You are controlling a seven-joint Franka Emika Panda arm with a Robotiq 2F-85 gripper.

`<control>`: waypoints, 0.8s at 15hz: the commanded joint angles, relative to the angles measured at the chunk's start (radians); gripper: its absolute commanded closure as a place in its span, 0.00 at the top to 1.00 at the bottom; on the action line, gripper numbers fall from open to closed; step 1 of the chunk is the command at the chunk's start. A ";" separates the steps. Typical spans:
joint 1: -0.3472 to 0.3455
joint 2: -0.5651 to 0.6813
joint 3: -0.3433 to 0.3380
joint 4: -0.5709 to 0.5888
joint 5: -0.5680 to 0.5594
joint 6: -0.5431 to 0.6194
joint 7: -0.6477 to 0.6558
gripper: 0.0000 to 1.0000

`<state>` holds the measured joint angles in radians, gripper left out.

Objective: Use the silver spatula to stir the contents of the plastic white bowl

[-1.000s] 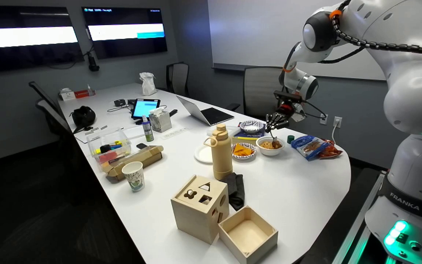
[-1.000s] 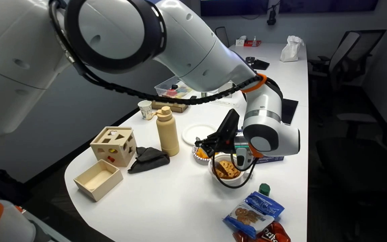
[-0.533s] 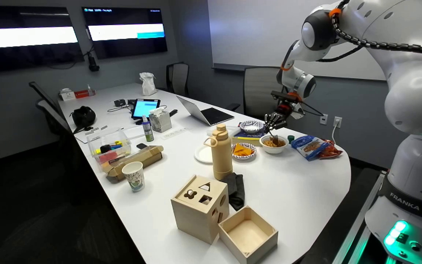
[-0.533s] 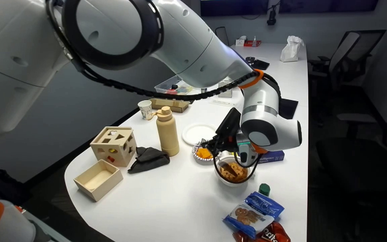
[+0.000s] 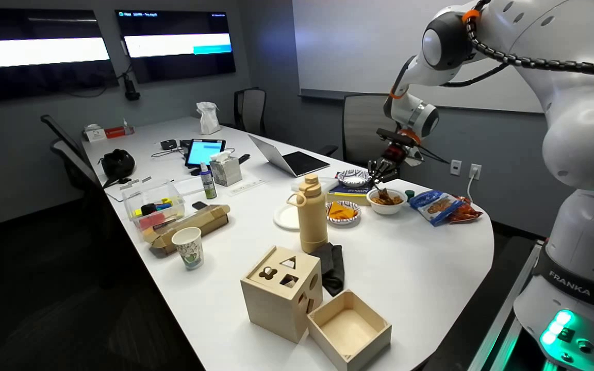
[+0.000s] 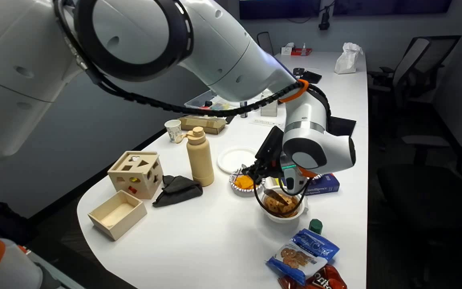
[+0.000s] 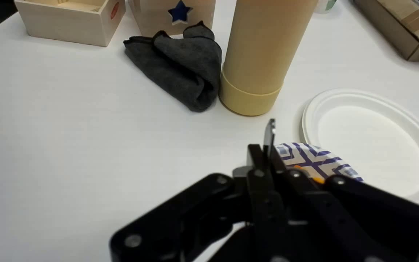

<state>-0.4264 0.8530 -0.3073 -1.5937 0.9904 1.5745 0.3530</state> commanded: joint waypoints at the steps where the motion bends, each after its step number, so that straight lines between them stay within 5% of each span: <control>1: -0.032 0.021 0.039 0.031 0.003 -0.065 -0.032 0.01; 12: -0.070 0.063 0.042 0.058 -0.002 -0.321 -0.040 0.01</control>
<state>-0.4856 0.9006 -0.2556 -1.5724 0.9912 1.3182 0.2934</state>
